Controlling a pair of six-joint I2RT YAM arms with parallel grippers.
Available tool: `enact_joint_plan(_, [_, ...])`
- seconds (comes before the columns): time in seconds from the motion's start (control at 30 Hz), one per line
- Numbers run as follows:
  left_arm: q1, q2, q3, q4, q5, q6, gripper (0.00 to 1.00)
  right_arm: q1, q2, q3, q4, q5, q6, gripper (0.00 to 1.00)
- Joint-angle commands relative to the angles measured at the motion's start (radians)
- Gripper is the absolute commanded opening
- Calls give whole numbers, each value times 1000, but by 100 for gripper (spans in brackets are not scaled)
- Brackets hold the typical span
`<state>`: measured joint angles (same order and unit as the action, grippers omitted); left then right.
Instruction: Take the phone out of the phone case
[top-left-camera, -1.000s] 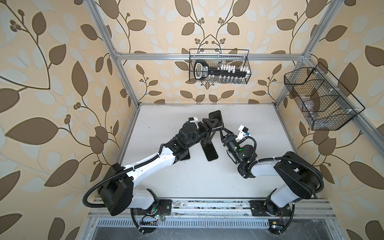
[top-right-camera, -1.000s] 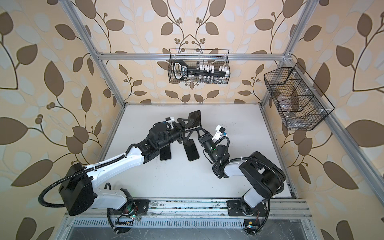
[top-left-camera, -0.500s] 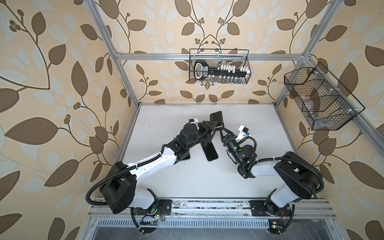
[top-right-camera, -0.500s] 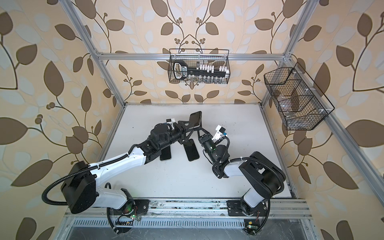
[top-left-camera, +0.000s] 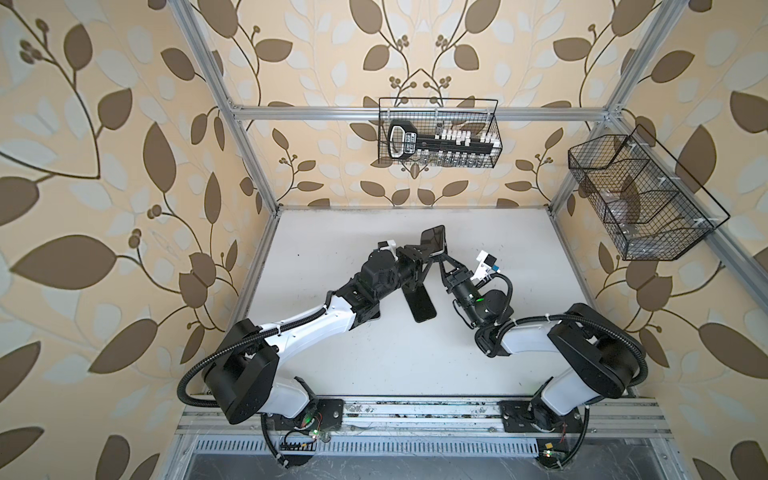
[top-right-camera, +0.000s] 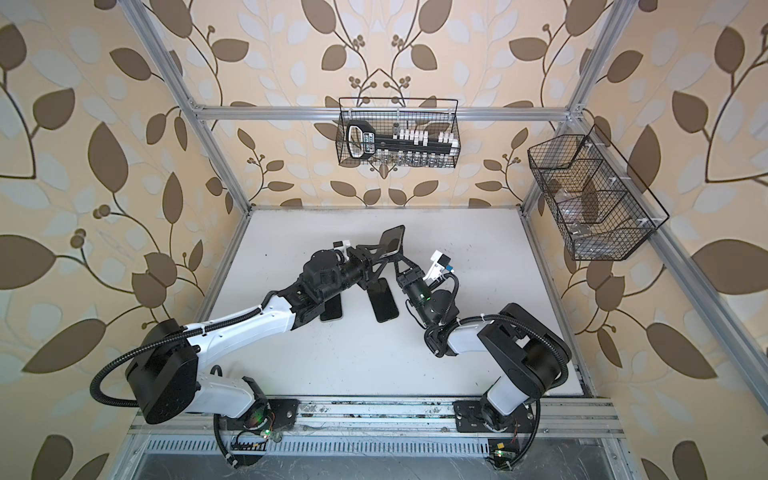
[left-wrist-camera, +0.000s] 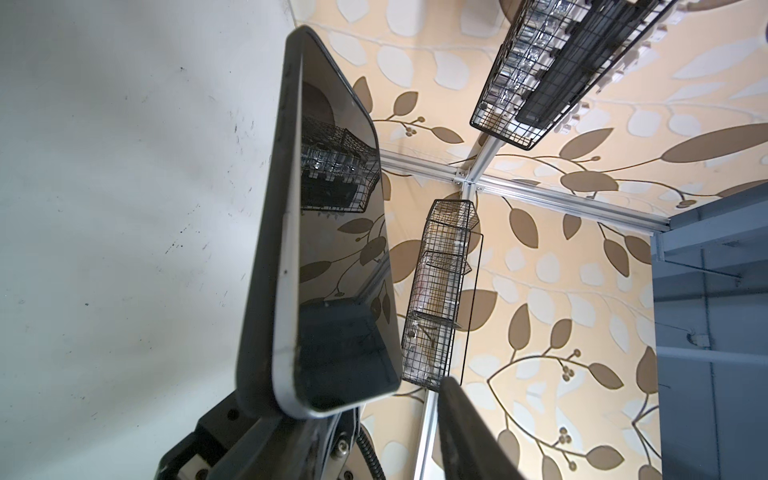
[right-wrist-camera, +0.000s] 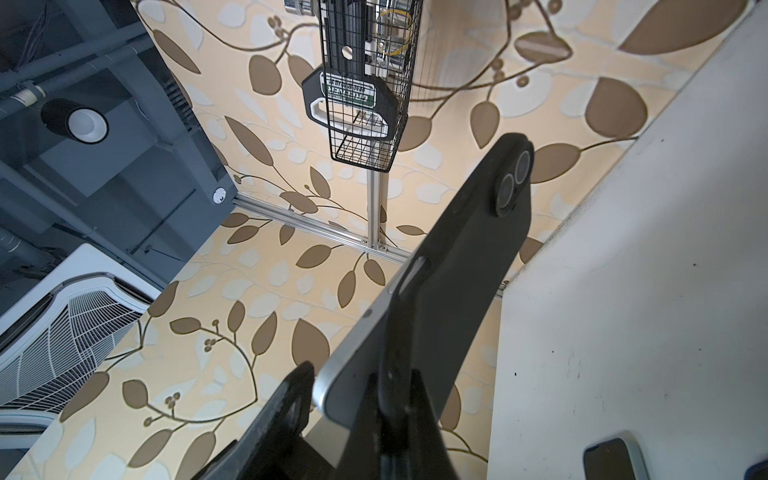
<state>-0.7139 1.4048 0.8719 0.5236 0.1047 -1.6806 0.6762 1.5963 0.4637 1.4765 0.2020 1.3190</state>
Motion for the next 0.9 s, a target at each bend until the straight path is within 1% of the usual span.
enact_joint_plan(0.0, [1, 17, 1, 47, -15, -14, 45, 19, -15, 35, 133, -47, 2, 0])
enact_joint_plan(0.2, [-2, 17, 6, 47, -8, -14, 46, 17, -9, 36, 133, -47, -3, 0])
enact_joint_plan(0.5, [-17, 5, 18, 26, -10, 4, 54, 2, -3, 44, 132, -59, 0, 0])
enact_joint_plan(0.6, [-18, 3, 15, 25, -13, 2, 54, 2, -1, 46, 132, -64, -8, 0])
enact_joint_plan(0.87, [-18, 10, 19, 28, -4, -8, 47, -11, 8, 56, 132, -97, -24, 0])
